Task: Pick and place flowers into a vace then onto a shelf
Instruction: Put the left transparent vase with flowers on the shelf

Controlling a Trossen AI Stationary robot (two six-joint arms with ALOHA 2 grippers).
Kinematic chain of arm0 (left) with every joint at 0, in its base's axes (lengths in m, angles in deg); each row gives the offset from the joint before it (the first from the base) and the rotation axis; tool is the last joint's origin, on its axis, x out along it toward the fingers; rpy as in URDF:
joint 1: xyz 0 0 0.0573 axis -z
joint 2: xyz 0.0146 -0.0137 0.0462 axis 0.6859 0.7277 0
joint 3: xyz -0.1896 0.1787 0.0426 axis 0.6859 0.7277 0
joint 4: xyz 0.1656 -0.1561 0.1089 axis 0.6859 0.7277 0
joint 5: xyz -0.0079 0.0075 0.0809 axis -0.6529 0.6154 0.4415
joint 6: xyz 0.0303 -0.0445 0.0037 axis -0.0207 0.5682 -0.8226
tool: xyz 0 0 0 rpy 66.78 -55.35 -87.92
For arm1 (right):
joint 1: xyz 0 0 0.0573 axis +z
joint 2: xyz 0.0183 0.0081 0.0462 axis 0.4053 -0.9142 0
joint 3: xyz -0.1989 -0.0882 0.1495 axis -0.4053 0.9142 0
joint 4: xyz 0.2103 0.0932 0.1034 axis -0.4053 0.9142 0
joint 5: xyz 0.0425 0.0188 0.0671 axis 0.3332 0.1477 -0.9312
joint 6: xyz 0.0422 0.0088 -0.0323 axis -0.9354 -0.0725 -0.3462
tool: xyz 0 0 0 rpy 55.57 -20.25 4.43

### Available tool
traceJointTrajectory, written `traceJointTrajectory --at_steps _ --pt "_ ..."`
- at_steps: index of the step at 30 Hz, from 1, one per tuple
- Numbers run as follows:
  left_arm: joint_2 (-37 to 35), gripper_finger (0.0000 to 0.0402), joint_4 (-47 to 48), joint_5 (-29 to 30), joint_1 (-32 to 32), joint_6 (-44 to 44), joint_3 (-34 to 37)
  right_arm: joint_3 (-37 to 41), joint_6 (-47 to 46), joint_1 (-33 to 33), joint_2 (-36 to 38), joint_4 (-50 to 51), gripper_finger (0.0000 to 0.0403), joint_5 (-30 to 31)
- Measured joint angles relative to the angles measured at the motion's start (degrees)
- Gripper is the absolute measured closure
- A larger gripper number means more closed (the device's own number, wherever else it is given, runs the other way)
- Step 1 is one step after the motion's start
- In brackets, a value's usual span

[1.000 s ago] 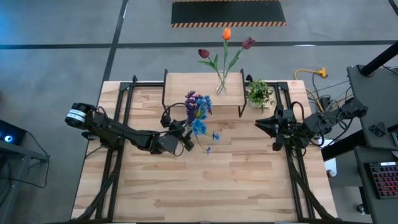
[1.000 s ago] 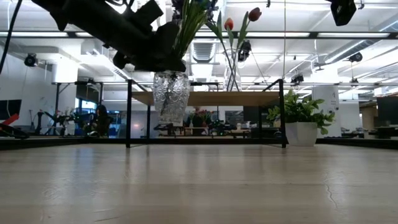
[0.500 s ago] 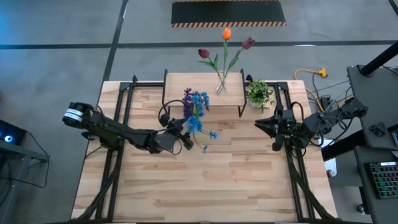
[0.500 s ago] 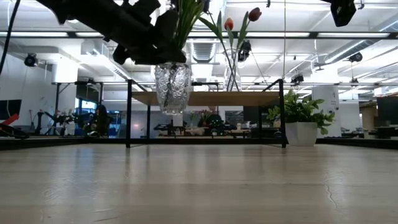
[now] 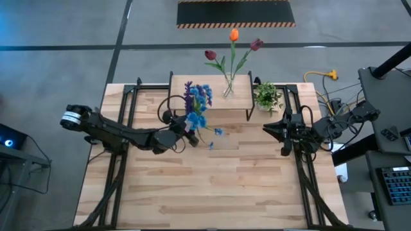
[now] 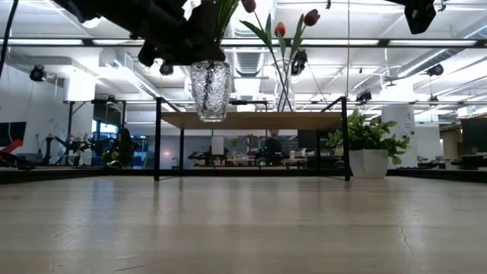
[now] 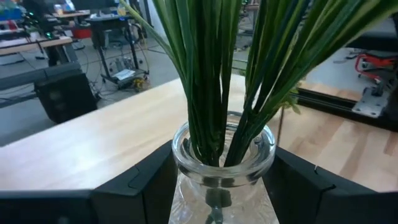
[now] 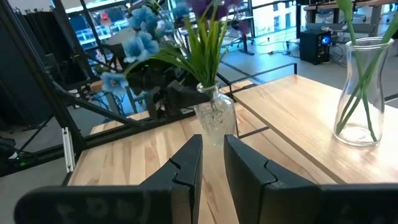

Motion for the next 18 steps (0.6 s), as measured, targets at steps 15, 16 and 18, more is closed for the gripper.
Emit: traceJointTrajectory --at_steps 15,16,18 --pt "-2.9 0.0201 -1.3 -2.0 -7.4 -5.5 0.0 0.0 0.0 0.0 0.0 0.0 0.0344 0.0" --pt "-2.9 0.0201 -1.4 -2.5 -8.0 -5.5 0.0 0.0 0.0 0.0 0.0 0.0 0.0344 0.0" --pt "-3.0 0.0201 -1.8 -3.3 -9.1 -6.0 0.0 0.0 0.0 0.0 0.0 0.0 0.0344 0.0"
